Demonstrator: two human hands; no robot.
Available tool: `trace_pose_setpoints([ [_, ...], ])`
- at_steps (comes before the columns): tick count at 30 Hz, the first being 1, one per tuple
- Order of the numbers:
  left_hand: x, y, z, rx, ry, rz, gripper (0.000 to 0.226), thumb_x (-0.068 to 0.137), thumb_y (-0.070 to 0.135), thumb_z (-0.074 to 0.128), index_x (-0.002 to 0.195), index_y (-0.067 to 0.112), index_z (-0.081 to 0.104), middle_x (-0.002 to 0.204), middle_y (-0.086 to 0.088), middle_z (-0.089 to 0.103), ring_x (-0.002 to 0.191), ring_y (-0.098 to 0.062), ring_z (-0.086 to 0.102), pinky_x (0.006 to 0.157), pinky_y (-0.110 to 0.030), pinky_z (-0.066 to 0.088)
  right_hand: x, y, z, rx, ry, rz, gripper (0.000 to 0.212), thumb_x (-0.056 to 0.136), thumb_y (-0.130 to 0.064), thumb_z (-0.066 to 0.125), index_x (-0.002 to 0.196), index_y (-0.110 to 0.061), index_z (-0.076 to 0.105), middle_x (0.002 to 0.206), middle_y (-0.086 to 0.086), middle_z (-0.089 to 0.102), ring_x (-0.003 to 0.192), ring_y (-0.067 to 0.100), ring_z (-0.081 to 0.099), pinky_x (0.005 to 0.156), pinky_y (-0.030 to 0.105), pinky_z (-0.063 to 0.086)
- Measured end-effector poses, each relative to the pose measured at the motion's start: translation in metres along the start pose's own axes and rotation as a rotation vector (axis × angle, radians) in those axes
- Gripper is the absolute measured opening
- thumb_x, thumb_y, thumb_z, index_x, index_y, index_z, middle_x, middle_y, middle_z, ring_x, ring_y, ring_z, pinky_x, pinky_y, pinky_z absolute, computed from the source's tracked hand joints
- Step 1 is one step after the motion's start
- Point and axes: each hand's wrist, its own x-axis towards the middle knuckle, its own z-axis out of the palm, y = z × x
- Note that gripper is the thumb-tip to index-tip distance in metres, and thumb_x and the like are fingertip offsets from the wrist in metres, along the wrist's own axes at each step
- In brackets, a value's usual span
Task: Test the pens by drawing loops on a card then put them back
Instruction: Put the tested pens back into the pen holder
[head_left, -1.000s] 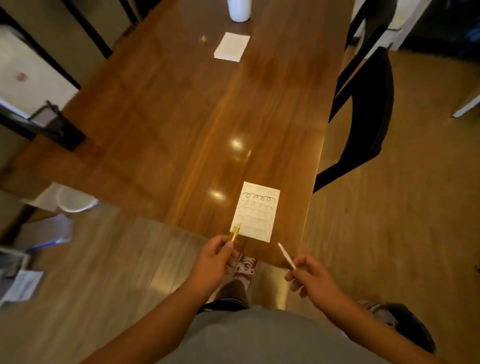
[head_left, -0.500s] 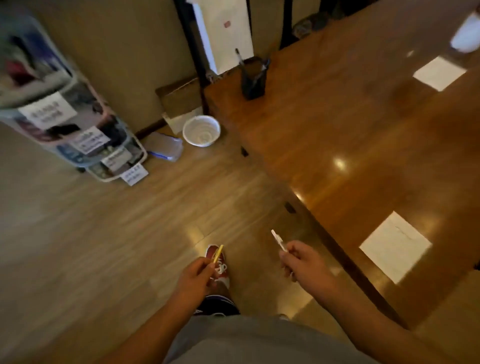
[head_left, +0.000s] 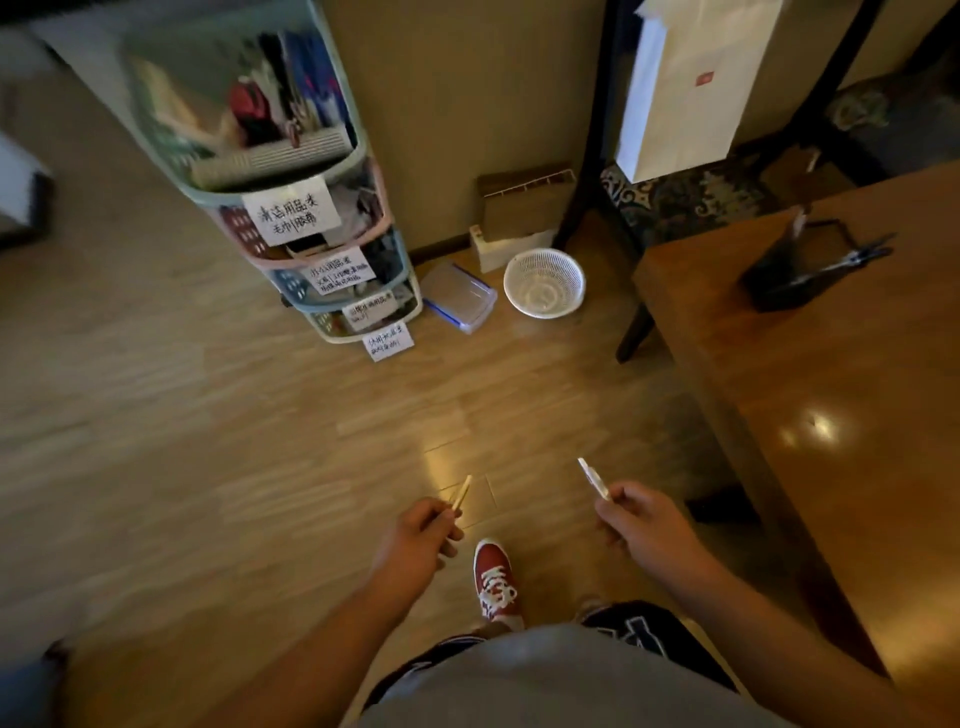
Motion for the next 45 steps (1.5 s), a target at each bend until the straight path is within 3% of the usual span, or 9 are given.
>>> trace_pose_setpoints([
  [6,0.059,0.075,-0.001,-0.053,-0.036,0.034,0.015,0.098,0.013,0.052,0.093,0.013,0.065,0.076,-0.001,0.069,0.058,-0.007,0.060,0.055,-0.024,0.045,0.031,-0.021,-0.026,0.006,0.047,0.073,0.016,0.095,-0.018,0.058,0.083,-0.010,0.066,0.073,0.011,0.069,0.063,0.017,0.061,0.062,0.029,0.049],
  [13,0.124,0.172,0.011,-0.014,-0.089,0.098,0.018,0.100,0.014,0.048,0.102,0.009,0.065,0.085,-0.005,0.068,0.065,-0.009,0.060,0.060,-0.023,0.047,0.096,-0.034,-0.069,-0.031,0.084,0.138,0.016,0.095,-0.017,0.058,0.083,-0.009,0.066,0.069,0.007,0.068,0.062,0.016,0.062,0.060,0.027,0.050],
  [20,0.185,0.243,0.004,0.055,-0.046,0.033,0.018,0.100,0.013,0.048,0.102,0.007,0.065,0.089,-0.011,0.069,0.069,-0.016,0.061,0.061,-0.026,0.047,0.189,-0.099,-0.105,0.046,0.097,0.071,0.019,0.094,-0.013,0.061,0.075,-0.013,0.064,0.064,0.004,0.067,0.056,0.012,0.057,0.055,0.029,0.044],
  [24,0.217,0.274,0.001,0.035,-0.016,-0.016,0.018,0.099,0.009,0.049,0.103,-0.002,0.062,0.084,-0.014,0.065,0.065,-0.018,0.058,0.058,-0.027,0.043,0.231,-0.155,-0.125,0.056,0.082,0.017,0.018,0.093,-0.016,0.062,0.075,-0.015,0.063,0.064,0.004,0.065,0.054,0.009,0.058,0.050,0.021,0.046],
  [30,0.276,0.323,0.005,0.117,-0.054,0.003,0.016,0.099,0.013,0.050,0.098,0.008,0.065,0.084,-0.009,0.069,0.065,-0.014,0.061,0.056,-0.023,0.047,0.269,-0.221,-0.148,0.084,0.115,-0.008,0.014,0.094,-0.017,0.061,0.082,-0.011,0.062,0.073,0.009,0.066,0.066,0.017,0.060,0.062,0.026,0.049],
  [34,0.339,0.369,0.024,0.212,-0.190,0.080,0.015,0.099,0.016,0.051,0.096,0.012,0.066,0.081,-0.006,0.071,0.061,-0.011,0.062,0.052,-0.021,0.047,0.289,-0.239,-0.165,0.167,0.184,0.044,0.014,0.096,-0.017,0.058,0.087,-0.006,0.059,0.066,0.007,0.057,0.058,0.016,0.053,0.054,0.025,0.043],
  [38,0.398,0.429,0.050,0.322,-0.410,0.164,0.018,0.099,0.019,0.053,0.089,0.022,0.068,0.077,-0.001,0.072,0.067,-0.014,0.063,0.058,-0.026,0.046,0.300,-0.248,-0.180,0.447,0.365,0.155,0.015,0.096,-0.007,0.056,0.081,-0.004,0.059,0.061,0.009,0.050,0.049,0.016,0.050,0.048,0.027,0.043],
  [42,0.435,0.489,0.093,0.437,-0.632,0.265,0.023,0.098,0.019,0.052,0.086,0.028,0.069,0.080,-0.001,0.072,0.069,-0.012,0.066,0.059,-0.023,0.049,0.297,-0.248,-0.186,0.536,0.562,0.230,0.011,0.096,-0.009,0.057,0.088,-0.003,0.063,0.067,0.009,0.061,0.046,0.007,0.059,0.046,0.015,0.047],
  [45,0.444,0.517,0.133,0.524,-0.777,0.295,0.018,0.099,0.016,0.051,0.094,0.017,0.068,0.078,-0.001,0.072,0.066,-0.010,0.065,0.055,-0.018,0.047,0.285,-0.241,-0.177,0.588,0.709,0.283,0.013,0.095,-0.015,0.059,0.085,-0.011,0.065,0.069,0.004,0.068,0.056,0.008,0.066,0.049,0.014,0.048],
])
